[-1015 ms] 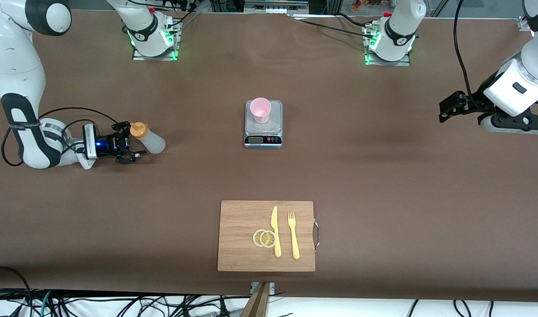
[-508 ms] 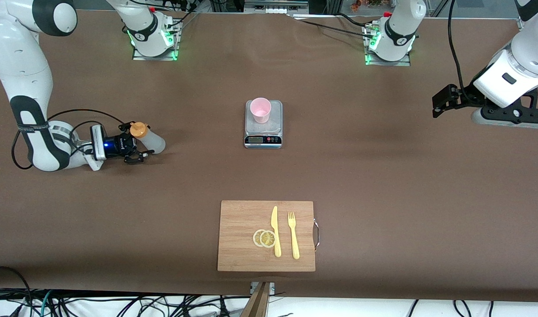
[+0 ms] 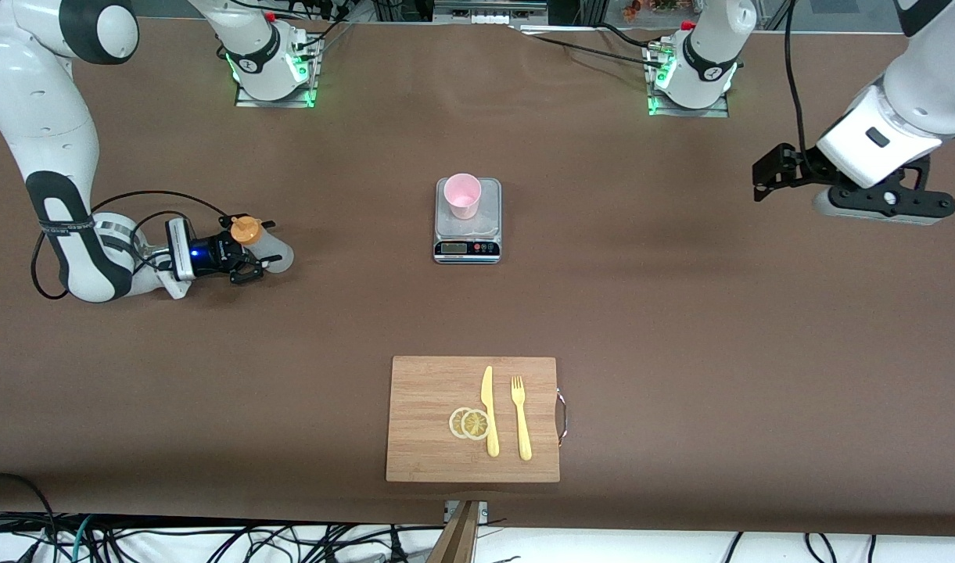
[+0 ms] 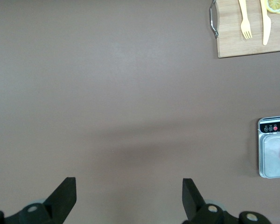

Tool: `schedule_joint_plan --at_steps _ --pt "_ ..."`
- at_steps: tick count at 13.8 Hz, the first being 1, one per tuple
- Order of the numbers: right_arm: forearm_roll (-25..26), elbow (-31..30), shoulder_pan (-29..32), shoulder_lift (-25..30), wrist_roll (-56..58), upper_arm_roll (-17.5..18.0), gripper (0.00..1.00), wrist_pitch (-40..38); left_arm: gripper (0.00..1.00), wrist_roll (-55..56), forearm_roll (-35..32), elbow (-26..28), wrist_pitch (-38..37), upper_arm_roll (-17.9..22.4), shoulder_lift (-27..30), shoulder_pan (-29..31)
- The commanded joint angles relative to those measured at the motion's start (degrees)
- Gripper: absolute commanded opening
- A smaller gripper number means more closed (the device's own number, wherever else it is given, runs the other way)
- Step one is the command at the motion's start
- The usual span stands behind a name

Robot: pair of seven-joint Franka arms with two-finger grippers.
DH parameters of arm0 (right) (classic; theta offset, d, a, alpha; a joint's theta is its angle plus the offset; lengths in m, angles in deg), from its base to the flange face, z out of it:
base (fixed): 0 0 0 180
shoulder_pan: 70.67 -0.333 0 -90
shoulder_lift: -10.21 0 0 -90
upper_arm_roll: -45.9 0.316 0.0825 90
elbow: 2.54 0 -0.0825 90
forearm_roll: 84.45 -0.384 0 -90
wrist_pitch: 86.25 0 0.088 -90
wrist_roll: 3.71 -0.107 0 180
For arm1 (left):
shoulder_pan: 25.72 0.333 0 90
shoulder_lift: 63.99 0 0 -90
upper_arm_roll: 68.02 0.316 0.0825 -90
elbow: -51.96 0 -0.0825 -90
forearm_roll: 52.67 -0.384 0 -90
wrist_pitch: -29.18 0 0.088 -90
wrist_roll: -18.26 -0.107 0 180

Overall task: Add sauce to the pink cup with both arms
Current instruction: 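Reach the right gripper to the white bottle and grasp it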

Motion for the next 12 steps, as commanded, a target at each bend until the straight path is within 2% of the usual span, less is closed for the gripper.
schedule_joint_plan --at_steps 1,7,12 --pt "-0.41 -0.43 0.0 0.59 0.98 -0.18 0.01 -0.6 1.0 -0.07 -0.39 0.48 -0.53 0.85 0.57 -0.26" --pt "0.47 1.32 0.0 0.94 -0.51 -0.36 0.0 -0.08 1.0 -0.51 -0.92 0.91 -0.18 1.11 0.13 -0.88" --pt "0.47 3.34 -3.16 3.49 -14.98 -0.62 0.0 4.05 1.0 -0.6 -1.0 2.67 -1.05 2.61 0.48 -1.5"
